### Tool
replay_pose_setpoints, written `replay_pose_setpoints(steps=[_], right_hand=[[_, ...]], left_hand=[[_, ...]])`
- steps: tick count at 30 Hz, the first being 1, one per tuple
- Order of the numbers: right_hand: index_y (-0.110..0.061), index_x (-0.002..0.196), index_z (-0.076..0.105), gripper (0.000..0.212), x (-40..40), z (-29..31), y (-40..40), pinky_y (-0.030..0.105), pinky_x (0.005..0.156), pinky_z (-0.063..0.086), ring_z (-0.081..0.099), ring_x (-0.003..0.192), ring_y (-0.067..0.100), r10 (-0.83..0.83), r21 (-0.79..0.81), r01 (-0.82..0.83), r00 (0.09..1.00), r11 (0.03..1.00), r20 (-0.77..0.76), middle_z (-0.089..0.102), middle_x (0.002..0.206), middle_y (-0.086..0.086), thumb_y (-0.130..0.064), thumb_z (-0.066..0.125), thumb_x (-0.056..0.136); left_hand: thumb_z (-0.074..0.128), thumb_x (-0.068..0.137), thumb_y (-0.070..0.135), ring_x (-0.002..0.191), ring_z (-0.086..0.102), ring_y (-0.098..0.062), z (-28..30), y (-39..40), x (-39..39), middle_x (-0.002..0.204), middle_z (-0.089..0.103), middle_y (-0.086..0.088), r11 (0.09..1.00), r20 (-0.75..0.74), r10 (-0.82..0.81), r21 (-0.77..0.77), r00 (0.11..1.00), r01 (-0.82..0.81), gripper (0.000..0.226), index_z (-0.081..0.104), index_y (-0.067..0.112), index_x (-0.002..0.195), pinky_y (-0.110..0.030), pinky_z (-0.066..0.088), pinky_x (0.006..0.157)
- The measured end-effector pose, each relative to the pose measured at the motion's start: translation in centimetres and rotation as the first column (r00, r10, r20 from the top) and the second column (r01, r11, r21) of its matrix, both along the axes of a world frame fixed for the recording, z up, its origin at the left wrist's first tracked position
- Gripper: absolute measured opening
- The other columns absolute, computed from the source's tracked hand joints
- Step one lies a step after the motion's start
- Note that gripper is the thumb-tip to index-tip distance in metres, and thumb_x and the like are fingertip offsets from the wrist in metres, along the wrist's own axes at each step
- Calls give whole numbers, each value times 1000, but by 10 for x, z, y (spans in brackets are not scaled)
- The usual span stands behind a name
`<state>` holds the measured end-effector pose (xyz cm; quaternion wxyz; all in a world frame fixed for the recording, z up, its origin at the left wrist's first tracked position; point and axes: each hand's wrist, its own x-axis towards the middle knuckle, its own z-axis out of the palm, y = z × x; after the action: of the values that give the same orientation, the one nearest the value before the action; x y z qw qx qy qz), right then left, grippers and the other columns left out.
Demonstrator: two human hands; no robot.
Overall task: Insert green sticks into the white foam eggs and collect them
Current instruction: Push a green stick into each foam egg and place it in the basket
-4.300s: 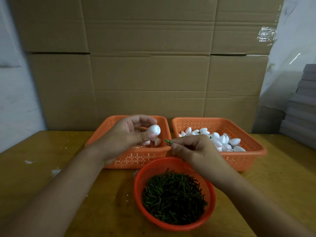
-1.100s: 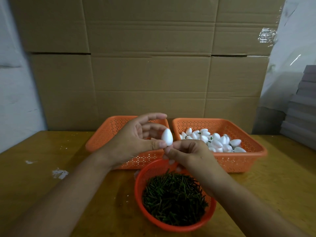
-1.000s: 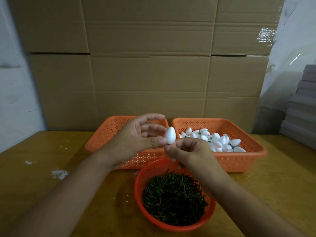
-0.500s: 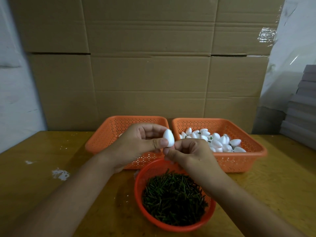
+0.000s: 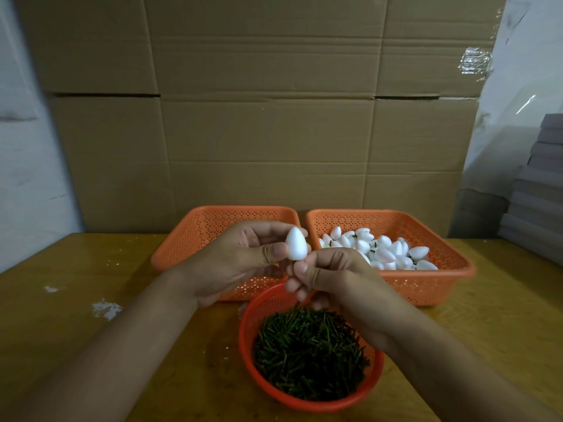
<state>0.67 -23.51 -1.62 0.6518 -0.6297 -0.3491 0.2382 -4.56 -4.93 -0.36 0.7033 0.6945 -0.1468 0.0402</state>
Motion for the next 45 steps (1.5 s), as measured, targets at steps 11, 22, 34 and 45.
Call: replay_pose_setpoints(steps=[11,22,34,45], right_hand=[[-16,75,75,14,-3,-1,3,18,50,44,58,57,3,-218,35,217,975,976,39,70,69,-1,-16,72,88],[-17,72,75,18,-4,-1,4,17,50,45,59,58,3,-203,16,203,978,979,53,72,70,0,-16,70,90],[-19,71,74,20,-3,0,4,17,50,44,58,58,3,-190,31,188,980,982,56,69,67,-3,-17,69,91],[-12,79,73,13,-3,-2,4,18,50,44,57,56,2,-228,46,225,970,973,83,68,65,-4,-17,69,91]], left_hand=[[79,76,20,93,70,-18,3,-2,0,111,74,-6,991,68,119,59,991,-123,34,75,28,108,-30,59,78],[76,76,14,88,69,-19,-1,-5,2,102,75,-6,982,96,166,70,982,-173,25,77,29,96,-32,59,77],[76,76,14,86,69,-16,-1,-5,2,100,75,-6,980,99,185,53,978,-190,23,76,27,95,-30,58,72],[79,76,19,86,70,-14,-3,-5,5,102,75,-3,980,111,185,47,976,-191,23,76,33,95,-25,57,69]])
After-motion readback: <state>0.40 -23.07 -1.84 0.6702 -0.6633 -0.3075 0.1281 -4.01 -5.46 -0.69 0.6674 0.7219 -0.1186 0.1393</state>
